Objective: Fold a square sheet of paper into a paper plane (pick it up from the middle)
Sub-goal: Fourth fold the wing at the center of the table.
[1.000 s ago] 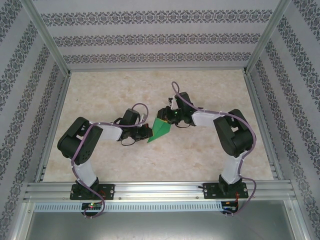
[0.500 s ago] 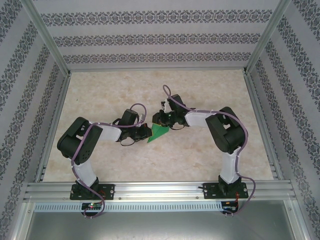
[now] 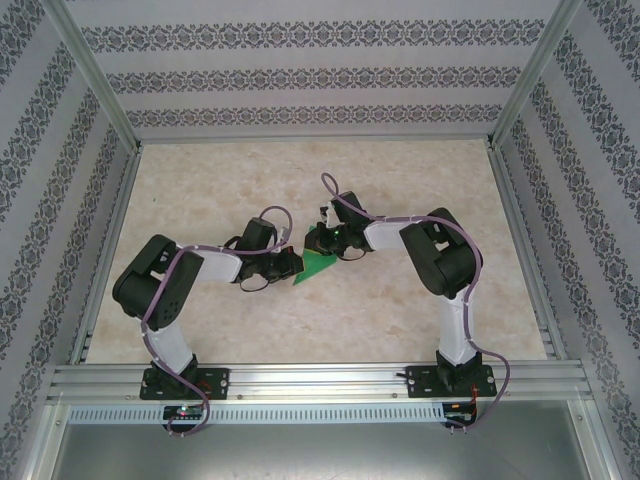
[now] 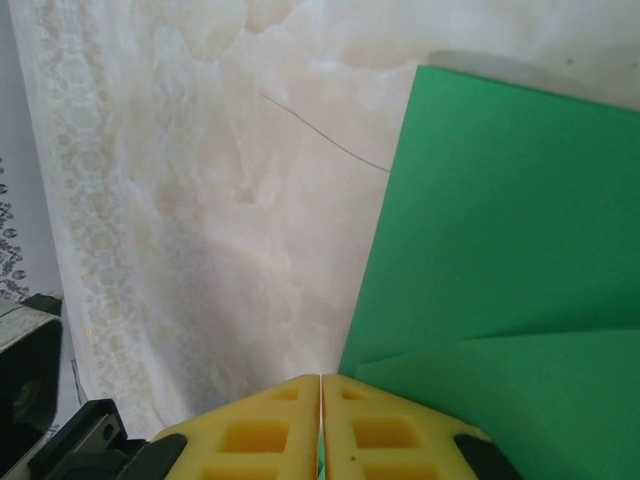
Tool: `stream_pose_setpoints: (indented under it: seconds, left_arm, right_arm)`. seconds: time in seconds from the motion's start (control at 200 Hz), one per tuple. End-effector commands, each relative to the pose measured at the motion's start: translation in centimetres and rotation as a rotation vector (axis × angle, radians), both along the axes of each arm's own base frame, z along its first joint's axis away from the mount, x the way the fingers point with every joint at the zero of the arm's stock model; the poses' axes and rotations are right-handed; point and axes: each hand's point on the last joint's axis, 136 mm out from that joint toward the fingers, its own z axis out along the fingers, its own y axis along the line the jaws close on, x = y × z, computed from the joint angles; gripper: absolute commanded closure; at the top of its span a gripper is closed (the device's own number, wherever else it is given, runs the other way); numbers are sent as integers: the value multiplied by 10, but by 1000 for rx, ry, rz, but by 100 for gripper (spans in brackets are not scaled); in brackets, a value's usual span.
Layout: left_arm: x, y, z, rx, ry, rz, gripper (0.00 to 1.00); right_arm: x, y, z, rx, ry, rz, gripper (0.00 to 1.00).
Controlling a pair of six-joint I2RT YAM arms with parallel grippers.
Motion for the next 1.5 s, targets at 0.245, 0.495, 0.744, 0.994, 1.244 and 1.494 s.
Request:
stream_pose_setpoints:
  seconds: [0.245, 0.495, 0.744, 0.994, 1.244, 1.494]
  left_arm:
    - [9, 14, 56, 72, -122, -3, 68]
    - [5, -17, 71, -41, -126, -118, 93]
    - [-1, -24, 39, -62, -35, -124, 94]
    - [-8, -16, 16, -13, -1, -119, 95]
    - [-22, -7, -7, 24, 50, -125, 96]
    - [-35, 10, -24, 95, 66, -116, 97]
  right_arm:
    - [-15, -19, -42, -142, 59, 2, 91]
    - [-15, -19, -45, -145, 68, 2, 91]
    - [-15, -18, -44, -142, 65, 3, 91]
    - [-17, -20, -45, -149, 70, 3, 91]
    - [-16, -20, -46, -150, 70, 3, 91]
    - [-17, -21, -48, -153, 75, 3, 91]
